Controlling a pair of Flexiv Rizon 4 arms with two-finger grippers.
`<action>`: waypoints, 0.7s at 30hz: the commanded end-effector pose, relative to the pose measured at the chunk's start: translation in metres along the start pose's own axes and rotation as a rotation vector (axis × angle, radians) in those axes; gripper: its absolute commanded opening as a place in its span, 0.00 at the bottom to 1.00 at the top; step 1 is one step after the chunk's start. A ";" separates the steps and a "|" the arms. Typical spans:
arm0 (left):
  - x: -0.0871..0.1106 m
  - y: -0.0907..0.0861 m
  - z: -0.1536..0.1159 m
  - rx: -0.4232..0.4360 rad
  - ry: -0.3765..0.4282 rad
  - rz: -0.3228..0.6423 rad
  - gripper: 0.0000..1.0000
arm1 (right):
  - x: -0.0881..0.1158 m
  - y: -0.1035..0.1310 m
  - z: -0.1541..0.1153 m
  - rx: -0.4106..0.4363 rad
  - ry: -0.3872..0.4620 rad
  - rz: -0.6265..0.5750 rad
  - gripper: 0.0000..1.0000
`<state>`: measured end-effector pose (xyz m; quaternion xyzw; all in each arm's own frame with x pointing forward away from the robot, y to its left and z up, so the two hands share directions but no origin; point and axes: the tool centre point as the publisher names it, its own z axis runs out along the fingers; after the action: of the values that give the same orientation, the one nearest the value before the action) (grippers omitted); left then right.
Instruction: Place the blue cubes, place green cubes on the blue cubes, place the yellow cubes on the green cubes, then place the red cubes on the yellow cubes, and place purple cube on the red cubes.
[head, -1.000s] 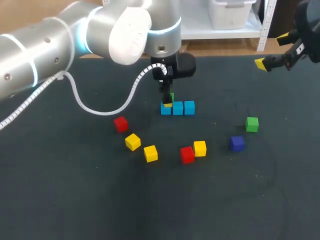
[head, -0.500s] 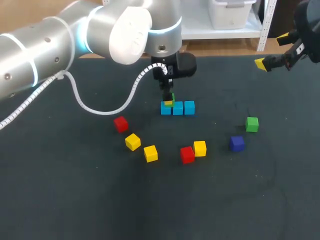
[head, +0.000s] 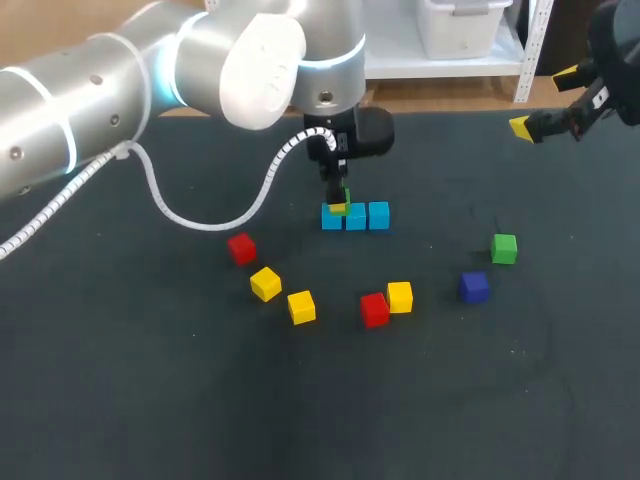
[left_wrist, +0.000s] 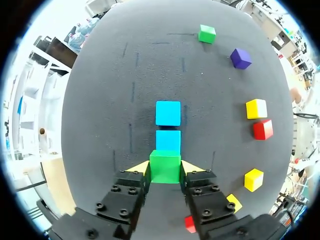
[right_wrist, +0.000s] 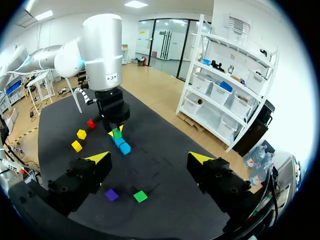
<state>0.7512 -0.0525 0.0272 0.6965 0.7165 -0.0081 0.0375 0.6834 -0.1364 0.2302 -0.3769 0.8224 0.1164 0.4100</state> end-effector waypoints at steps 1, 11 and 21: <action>0.002 -0.001 0.000 -0.002 -0.002 -0.003 0.11 | 0.001 0.003 0.000 0.020 -0.003 0.001 1.00; 0.003 -0.001 -0.001 -0.002 -0.003 -0.003 0.13 | 0.001 0.003 0.000 0.020 -0.003 0.001 1.00; 0.004 -0.002 -0.001 -0.002 -0.003 -0.001 0.39 | 0.001 0.003 0.000 0.020 -0.003 0.001 1.00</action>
<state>0.7507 -0.0504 0.0278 0.6958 0.7173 -0.0081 0.0368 0.6834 -0.1364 0.2302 -0.3769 0.8224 0.1164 0.4100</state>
